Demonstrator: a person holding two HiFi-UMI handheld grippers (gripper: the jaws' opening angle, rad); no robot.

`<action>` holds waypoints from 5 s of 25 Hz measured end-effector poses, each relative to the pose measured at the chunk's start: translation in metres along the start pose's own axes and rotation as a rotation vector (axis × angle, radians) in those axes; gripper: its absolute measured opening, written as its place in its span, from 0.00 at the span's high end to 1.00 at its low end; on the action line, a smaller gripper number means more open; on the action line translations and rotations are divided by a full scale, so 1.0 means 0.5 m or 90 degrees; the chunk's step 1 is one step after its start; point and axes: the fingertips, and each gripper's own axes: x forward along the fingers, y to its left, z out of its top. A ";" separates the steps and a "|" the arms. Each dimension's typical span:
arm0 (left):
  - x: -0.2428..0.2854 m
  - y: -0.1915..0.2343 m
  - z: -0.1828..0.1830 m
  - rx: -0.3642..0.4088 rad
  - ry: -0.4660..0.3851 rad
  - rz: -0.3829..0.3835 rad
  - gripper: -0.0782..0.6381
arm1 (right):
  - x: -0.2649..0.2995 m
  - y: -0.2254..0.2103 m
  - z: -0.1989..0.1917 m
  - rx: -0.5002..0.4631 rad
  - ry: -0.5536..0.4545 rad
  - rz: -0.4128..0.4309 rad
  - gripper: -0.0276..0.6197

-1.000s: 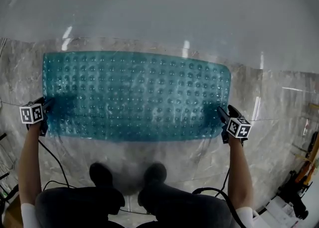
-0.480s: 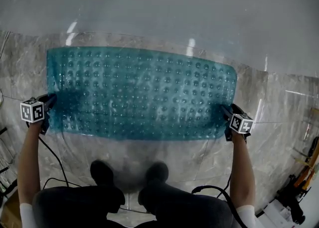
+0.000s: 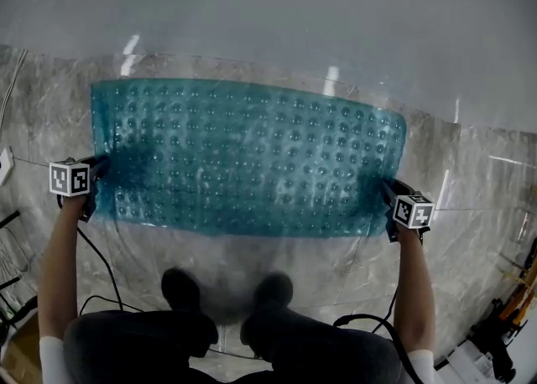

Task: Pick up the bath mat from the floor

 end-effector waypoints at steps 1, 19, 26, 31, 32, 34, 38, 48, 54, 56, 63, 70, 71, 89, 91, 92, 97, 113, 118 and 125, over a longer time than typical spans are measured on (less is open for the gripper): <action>-0.003 -0.004 0.002 0.010 -0.004 0.003 0.83 | -0.002 0.006 0.003 -0.005 0.002 0.003 0.81; -0.136 -0.106 0.030 0.047 -0.102 -0.155 0.87 | -0.113 0.080 0.048 0.033 -0.037 0.174 0.89; -0.175 -0.141 0.039 0.027 -0.117 -0.172 0.86 | -0.151 0.108 0.065 0.053 -0.061 0.189 0.89; -0.220 -0.176 0.050 0.036 -0.121 -0.180 0.87 | -0.203 0.139 0.085 0.067 -0.065 0.197 0.89; -0.230 -0.182 0.054 0.036 -0.122 -0.177 0.87 | -0.214 0.147 0.093 0.070 -0.065 0.198 0.89; -0.255 -0.204 0.056 0.033 -0.118 -0.174 0.87 | -0.242 0.167 0.106 0.079 -0.065 0.200 0.89; -0.309 -0.268 0.071 0.032 -0.117 -0.178 0.87 | -0.309 0.223 0.134 0.098 -0.067 0.221 0.89; -0.480 -0.406 0.087 0.041 -0.097 -0.201 0.87 | -0.471 0.343 0.194 0.106 -0.061 0.240 0.90; -0.623 -0.483 0.088 0.052 -0.076 -0.210 0.87 | -0.611 0.406 0.220 0.107 -0.042 0.250 0.90; -0.689 -0.505 0.090 0.052 -0.077 -0.215 0.87 | -0.673 0.434 0.232 0.106 -0.041 0.256 0.90; -0.932 -0.589 0.112 0.037 -0.096 -0.241 0.87 | -0.914 0.536 0.286 0.109 -0.057 0.272 0.90; -1.224 -0.692 0.142 0.032 -0.114 -0.277 0.87 | -1.194 0.633 0.358 0.123 -0.084 0.286 0.89; -1.265 -0.708 0.149 0.035 -0.117 -0.281 0.87 | -1.233 0.644 0.372 0.127 -0.090 0.292 0.89; -1.918 -0.931 0.160 -0.073 -0.187 -0.391 0.87 | -1.913 0.820 0.485 0.193 -0.180 0.366 0.89; -1.969 -0.953 0.154 -0.071 -0.194 -0.403 0.87 | -1.968 0.840 0.486 0.195 -0.189 0.377 0.89; -1.991 -0.963 0.150 -0.067 -0.197 -0.407 0.87 | -1.995 0.848 0.487 0.195 -0.195 0.383 0.89; -2.093 -0.999 0.144 -0.090 -0.228 -0.445 0.87 | -2.116 0.893 0.499 0.204 -0.238 0.419 0.89; -2.277 -1.080 0.178 -0.128 -0.323 -0.539 0.87 | -2.312 0.909 0.506 0.231 -0.365 0.486 0.88; -2.285 -1.115 0.211 -0.105 -0.320 -0.545 0.87 | -2.344 0.899 0.530 0.230 -0.382 0.501 0.88; -2.273 -1.134 0.243 -0.100 -0.316 -0.555 0.87 | -2.338 0.881 0.558 0.251 -0.396 0.514 0.88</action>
